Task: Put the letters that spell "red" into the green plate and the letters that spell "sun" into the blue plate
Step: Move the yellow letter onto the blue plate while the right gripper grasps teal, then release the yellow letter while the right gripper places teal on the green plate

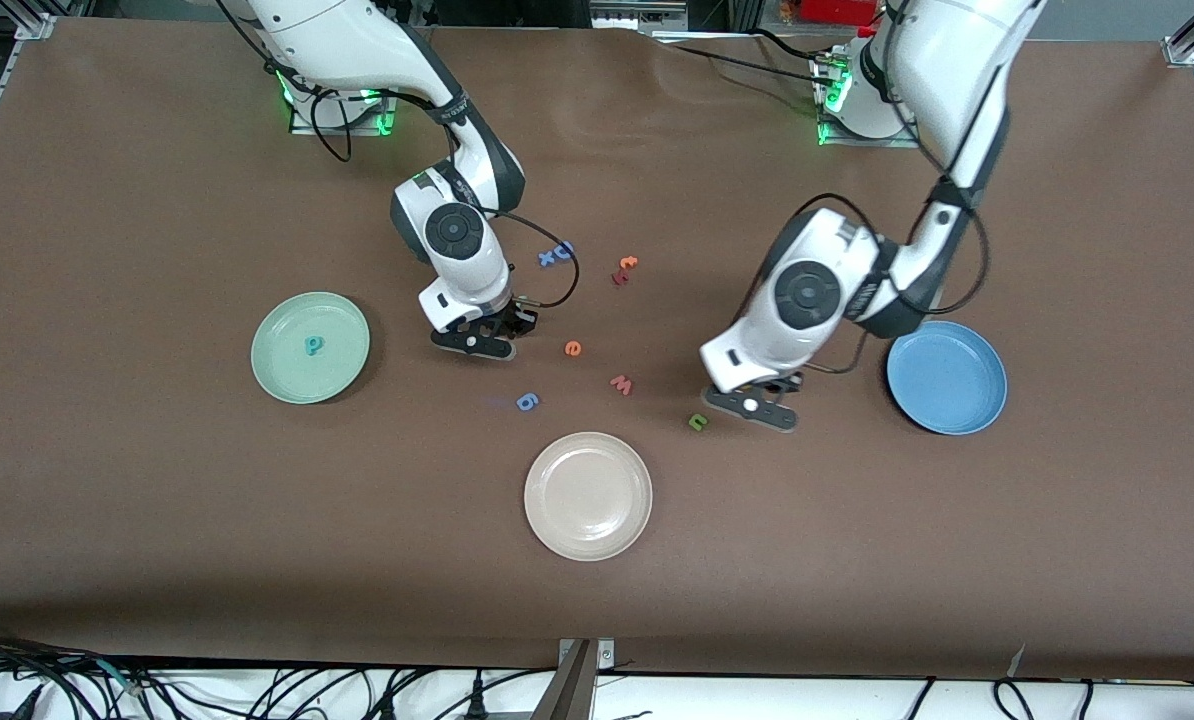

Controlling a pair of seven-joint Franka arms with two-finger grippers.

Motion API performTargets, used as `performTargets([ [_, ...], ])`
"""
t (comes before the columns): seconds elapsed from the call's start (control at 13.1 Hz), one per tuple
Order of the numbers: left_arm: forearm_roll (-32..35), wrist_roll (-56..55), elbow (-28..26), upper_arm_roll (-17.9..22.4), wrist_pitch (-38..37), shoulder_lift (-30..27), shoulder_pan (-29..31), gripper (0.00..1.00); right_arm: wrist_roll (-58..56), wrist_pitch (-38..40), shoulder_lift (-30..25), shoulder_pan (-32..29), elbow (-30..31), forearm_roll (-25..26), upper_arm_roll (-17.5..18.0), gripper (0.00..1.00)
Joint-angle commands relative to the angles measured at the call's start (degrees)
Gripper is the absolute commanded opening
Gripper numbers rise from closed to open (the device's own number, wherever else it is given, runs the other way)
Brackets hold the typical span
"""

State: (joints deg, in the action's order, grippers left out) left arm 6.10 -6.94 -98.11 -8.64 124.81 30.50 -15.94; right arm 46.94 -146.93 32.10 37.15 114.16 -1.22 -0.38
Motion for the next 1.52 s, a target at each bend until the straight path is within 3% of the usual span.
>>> performTargets([
  [0.0, -2.0, 11.9, -1.8, 4.3, -3.5, -3.8, 2.2, 0.16, -0.9, 1.8, 0.1, 0.3, -1.1, -0.5, -0.1, 0.03],
  [0.38, -4.5, 25.9, -4.0, 12.9, -4.2, -4.2, 3.7, 0.19, 0.2, 4.3, -0.5, 0.4, -1.9, -0.5, 0.3, 0.06],
  [0.46, -4.5, 25.9, -4.7, 14.0, -4.4, -4.2, 3.8, 0.20, 2.3, 5.5, -1.4, 0.4, -1.9, -0.5, 1.1, 0.29],
  [0.53, -4.5, 26.1, -5.2, 15.2, -4.5, -3.9, 4.1, 0.21, 4.0, 6.8, -2.0, 0.4, -1.9, -0.5, 1.7, 0.66],
  [0.61, -4.5, 26.5, -5.3, 15.5, -4.5, -3.2, 4.2, 0.21, 5.5, 8.5, -2.7, 0.4, -1.6, -0.6, 2.2, 0.80],
  [0.91, -5.3, 28.8, -5.7, 15.8, -3.9, -1.7, 6.9, 0.23, 12.0, 11.2, -4.9, 0.5, 0.9, -0.5, 6.1, 0.81],
  [1.3, -7.0, 28.9, -6.3, 17.3, -3.9, -0.9, 8.7, 0.25, 13.4, 7.4, -5.4, 0.5, 5.7, -0.4, 7.1, 0.77],
  [1.45, -7.1, 28.8, -6.3, 17.3, -3.8, -0.5, 8.7, 0.53, 13.6, 4.2, -5.2, 0.5, 7.7, -0.4, 7.1, 0.73],
])
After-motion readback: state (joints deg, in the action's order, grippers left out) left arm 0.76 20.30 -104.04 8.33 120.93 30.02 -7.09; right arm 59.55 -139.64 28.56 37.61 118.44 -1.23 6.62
